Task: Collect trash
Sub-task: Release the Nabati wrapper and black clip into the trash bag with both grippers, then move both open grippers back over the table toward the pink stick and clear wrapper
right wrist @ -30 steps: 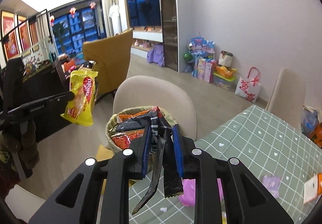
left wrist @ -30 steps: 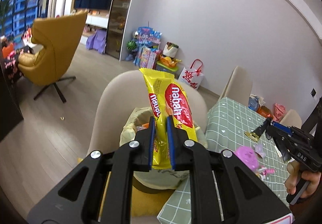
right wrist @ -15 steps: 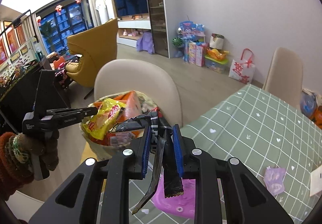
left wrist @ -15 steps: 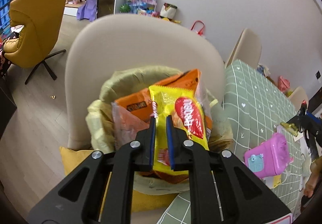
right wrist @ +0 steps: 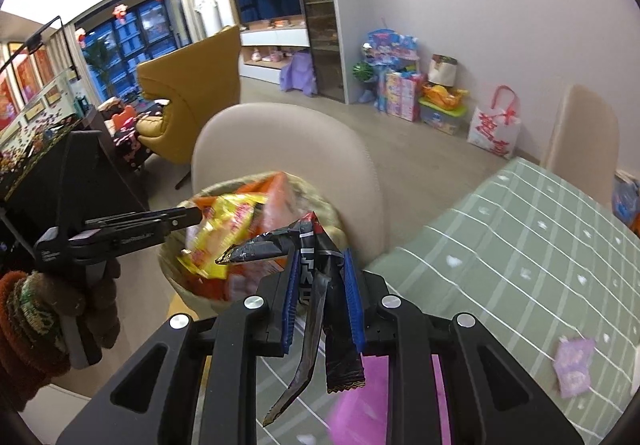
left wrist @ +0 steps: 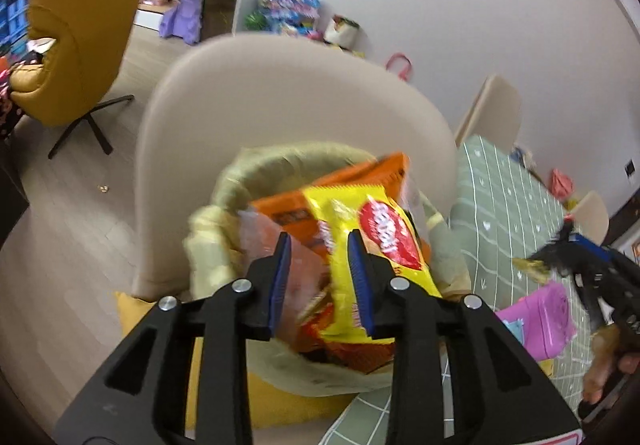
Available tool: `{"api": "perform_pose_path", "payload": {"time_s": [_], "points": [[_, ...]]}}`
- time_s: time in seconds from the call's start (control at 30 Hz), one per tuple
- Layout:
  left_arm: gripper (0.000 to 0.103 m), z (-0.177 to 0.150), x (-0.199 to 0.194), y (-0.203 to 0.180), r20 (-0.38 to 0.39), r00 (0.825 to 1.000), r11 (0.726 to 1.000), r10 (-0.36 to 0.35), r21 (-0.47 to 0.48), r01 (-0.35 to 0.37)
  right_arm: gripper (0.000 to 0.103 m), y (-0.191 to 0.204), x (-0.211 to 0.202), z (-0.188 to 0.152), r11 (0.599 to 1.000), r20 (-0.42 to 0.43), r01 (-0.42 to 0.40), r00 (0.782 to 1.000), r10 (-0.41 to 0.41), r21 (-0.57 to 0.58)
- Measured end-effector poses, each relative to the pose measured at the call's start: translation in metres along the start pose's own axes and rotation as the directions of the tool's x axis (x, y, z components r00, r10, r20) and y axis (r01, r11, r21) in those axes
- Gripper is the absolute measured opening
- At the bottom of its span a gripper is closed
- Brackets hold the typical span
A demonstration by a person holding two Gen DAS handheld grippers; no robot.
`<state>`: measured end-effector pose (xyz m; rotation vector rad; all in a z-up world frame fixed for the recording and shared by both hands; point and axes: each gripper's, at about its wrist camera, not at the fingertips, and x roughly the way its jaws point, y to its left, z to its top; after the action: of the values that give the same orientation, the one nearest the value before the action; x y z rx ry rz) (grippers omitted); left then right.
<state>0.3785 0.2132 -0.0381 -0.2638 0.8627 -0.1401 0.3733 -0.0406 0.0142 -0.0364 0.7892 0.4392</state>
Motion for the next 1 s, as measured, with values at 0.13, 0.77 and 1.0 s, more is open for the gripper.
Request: {"api": "perform_pose_path", "payload": {"time_s": [0.13, 0.77, 1.0], "points": [[0.031, -0.007, -0.031, 0.024, 0.059, 0.998, 0.996, 0.007, -0.090, -0.002, 0.022, 0.033, 0.040, 0.019, 0.997, 0.014, -0.070, 0.997, 0.070, -0.031], [0.033, -0.094, -0.074, 0.094, 0.050, 0.997, 0.955, 0.058, -0.292, -0.041, 0.023, 0.078, 0.162, -0.009, 0.988, -0.274, -0.106, 0.959, 0.073, -0.109], [0.039, -0.098, -0.093, 0.084, 0.080, 0.995, 0.957, 0.062, -0.288, -0.037, 0.033, 0.103, 0.124, -0.007, 0.962, -0.174, -0.063, 0.985, 0.016, -0.266]]}}
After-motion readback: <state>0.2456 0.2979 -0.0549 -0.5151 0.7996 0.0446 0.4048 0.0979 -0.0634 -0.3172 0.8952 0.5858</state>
